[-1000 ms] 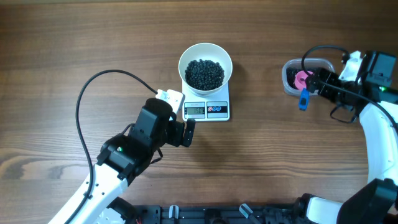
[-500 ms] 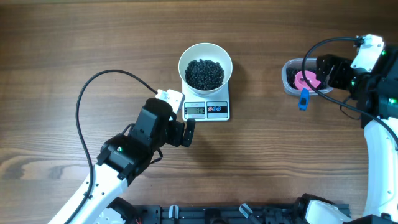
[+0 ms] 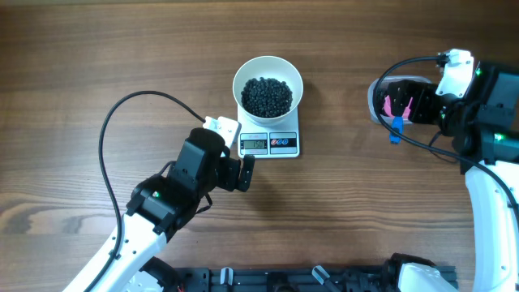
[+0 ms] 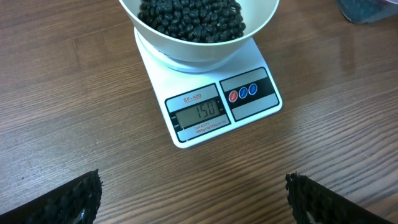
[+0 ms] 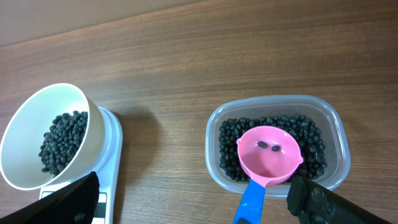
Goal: Scoop item into bowl and weigh 150g on scale
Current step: 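Lower the pink scoop into the bean tub, right gripper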
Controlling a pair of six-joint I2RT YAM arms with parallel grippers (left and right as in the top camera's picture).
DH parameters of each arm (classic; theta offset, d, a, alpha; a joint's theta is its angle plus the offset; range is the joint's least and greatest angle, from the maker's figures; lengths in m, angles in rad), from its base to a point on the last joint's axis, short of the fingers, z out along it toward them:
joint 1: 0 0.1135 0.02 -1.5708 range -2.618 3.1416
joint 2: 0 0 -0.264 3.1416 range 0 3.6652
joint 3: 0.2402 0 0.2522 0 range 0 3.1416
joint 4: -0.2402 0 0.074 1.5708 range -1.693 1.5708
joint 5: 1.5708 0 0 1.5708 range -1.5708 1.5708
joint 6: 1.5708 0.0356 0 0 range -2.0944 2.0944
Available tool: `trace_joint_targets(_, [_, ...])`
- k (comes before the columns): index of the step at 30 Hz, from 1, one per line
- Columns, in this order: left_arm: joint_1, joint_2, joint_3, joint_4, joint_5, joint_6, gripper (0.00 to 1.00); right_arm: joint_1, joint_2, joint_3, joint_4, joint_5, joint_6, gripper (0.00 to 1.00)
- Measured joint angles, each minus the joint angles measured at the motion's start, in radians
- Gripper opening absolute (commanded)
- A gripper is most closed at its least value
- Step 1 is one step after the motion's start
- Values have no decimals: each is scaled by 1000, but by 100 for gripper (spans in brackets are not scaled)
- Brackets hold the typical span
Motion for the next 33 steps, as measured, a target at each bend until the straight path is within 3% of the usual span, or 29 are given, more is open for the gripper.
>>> trace_joint_targets(22, [0,0,0,0,0,0,100,0,0,0,-26,0,0,100])
trace_joint_targets(33, [0,0,0,0,0,0,100,0,-5,-3,39,0,-27,100])
